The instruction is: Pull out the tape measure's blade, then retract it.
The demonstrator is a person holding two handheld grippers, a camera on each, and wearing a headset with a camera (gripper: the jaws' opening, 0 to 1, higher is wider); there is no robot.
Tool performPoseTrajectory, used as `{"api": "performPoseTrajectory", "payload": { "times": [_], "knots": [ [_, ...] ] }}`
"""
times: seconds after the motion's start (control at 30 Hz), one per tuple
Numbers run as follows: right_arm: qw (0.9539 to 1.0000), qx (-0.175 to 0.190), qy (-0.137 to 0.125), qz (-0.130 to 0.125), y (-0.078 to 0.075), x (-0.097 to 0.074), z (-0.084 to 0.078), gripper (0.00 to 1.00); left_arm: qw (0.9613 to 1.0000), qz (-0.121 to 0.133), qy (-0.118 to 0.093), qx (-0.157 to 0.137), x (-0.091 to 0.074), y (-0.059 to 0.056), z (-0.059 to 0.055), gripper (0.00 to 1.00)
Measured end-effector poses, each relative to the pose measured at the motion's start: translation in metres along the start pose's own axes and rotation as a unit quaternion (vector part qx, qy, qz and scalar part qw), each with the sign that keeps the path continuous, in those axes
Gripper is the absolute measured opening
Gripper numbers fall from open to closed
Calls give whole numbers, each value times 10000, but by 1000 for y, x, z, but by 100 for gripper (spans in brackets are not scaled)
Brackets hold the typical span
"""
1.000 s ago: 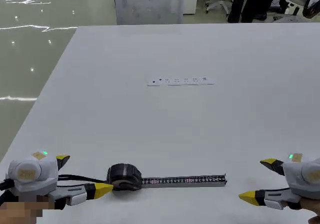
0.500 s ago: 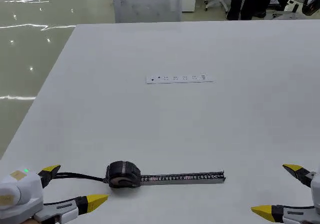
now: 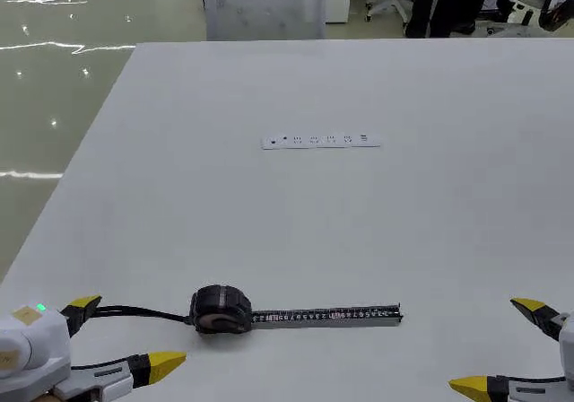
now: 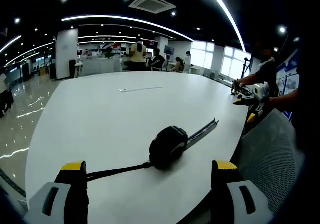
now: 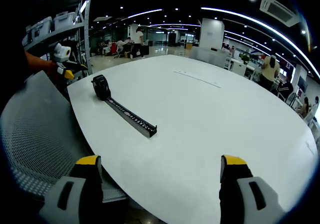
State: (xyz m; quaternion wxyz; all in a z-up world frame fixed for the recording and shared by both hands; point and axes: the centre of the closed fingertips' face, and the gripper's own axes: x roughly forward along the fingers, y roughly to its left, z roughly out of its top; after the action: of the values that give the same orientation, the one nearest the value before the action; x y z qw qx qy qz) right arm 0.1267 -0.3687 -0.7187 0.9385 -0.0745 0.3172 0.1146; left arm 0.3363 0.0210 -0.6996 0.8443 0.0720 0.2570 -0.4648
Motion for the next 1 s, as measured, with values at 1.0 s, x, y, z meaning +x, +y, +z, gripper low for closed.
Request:
{"api": "performPoseTrajectory", "payload": {
  "times": [1.0],
  "knots": [
    [9999, -103, 96, -57, -2, -7, -2, 99, 9999, 12, -85, -146, -2, -3, 8, 100]
  ]
}}
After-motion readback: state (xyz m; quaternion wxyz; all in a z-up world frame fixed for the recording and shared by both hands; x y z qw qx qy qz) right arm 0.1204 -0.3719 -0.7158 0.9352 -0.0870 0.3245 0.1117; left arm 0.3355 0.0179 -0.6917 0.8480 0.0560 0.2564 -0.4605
